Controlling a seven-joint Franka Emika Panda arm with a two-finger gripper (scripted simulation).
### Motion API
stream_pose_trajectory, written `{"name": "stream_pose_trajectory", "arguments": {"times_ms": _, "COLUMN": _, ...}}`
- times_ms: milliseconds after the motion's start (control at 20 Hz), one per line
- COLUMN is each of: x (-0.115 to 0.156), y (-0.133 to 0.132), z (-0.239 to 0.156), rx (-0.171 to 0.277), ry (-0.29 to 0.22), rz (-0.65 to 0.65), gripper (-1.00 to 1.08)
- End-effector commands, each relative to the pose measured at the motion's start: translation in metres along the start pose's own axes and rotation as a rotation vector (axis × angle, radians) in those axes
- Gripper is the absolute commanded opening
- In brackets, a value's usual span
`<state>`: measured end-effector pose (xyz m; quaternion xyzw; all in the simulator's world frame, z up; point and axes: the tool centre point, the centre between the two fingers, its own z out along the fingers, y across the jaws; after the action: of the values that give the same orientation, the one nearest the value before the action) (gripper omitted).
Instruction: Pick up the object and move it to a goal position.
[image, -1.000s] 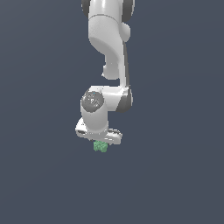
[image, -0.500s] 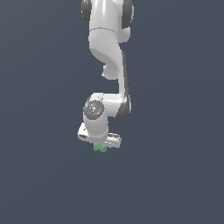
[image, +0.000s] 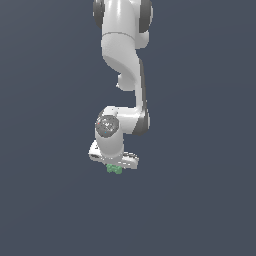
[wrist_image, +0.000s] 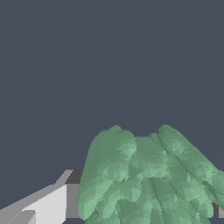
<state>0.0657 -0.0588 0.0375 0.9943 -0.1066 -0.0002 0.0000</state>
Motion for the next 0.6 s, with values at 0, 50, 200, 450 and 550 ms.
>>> {"name": "stream_pose_trajectory", "arguments": {"times_ms": 0, "x": 0.0, "y": 0.0, "z": 0.0, "rx": 0.0, "ry": 0.0, "rz": 0.0, "gripper": -1.0}}
{"name": "stream_pose_trajectory", "arguments": {"times_ms": 50, "x": 0.0, "y": 0.0, "z": -0.001, "rx": 0.0, "ry": 0.001, "rz": 0.0, "gripper": -1.0}}
{"name": "stream_pose_trajectory", "arguments": {"times_ms": 200, "x": 0.0, "y": -0.003, "z": -0.003, "rx": 0.0, "ry": 0.001, "rz": 0.0, "gripper": -1.0}}
{"name": "stream_pose_trajectory", "arguments": {"times_ms": 450, "x": -0.002, "y": -0.019, "z": -0.022, "rx": 0.0, "ry": 0.001, "rz": 0.0, "gripper": -1.0}}
{"name": "stream_pose_trajectory", "arguments": {"times_ms": 550, "x": -0.003, "y": -0.03, "z": -0.034, "rx": 0.0, "ry": 0.001, "rz": 0.0, "gripper": -1.0}}
